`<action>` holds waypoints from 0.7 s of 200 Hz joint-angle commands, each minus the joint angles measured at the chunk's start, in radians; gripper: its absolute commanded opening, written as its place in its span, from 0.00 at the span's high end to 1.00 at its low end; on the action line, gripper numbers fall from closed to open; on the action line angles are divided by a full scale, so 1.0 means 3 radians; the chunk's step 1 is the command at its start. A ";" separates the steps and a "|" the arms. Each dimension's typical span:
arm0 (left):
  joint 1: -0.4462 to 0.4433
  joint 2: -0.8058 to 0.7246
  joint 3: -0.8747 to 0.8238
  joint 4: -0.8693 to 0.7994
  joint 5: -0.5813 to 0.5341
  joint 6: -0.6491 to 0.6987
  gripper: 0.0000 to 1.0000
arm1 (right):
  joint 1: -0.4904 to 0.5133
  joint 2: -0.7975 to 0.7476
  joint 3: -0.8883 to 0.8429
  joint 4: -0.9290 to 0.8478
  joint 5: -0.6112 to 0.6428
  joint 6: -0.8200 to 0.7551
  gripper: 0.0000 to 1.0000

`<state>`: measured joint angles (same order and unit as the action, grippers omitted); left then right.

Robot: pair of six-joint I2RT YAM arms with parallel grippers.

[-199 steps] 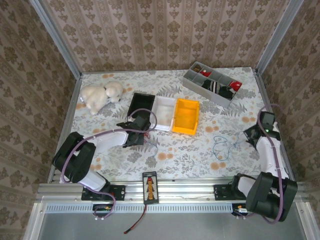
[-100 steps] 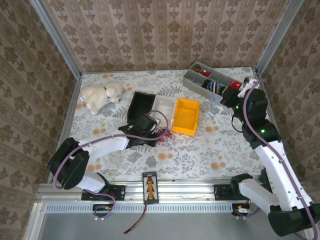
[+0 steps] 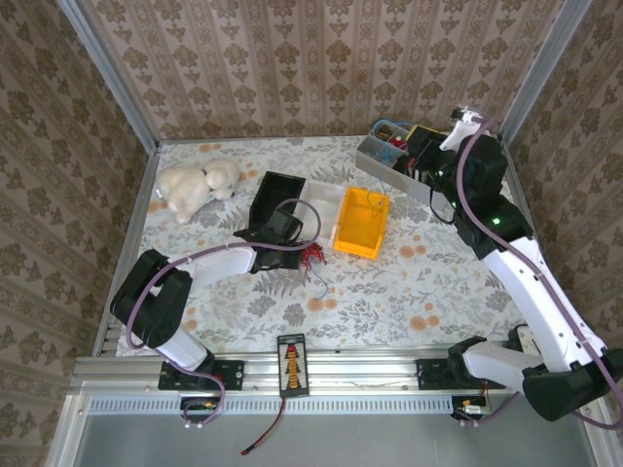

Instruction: Untangle the cables

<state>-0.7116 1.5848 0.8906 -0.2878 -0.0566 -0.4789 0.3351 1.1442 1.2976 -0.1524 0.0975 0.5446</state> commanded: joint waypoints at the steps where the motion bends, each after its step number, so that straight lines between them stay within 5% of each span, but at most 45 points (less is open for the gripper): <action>1: 0.0016 0.0032 0.0104 -0.0070 -0.0042 -0.0070 1.00 | 0.0061 0.0091 -0.0123 0.0070 0.0009 0.0009 1.00; 78: 0.0028 0.0043 0.0130 -0.0141 0.0025 0.0006 1.00 | 0.0151 0.0581 -0.0560 0.0050 0.0237 0.0022 1.00; 140: 0.0066 0.0044 0.0112 -0.0201 0.0046 -0.0009 1.00 | 0.0205 0.1369 -0.0263 -0.0527 0.0740 0.0045 1.00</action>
<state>-0.7029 1.5848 0.8997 -0.3141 -0.0475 -0.4786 0.3843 1.4719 1.1591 -0.2005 0.2272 0.5541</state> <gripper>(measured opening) 0.050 0.042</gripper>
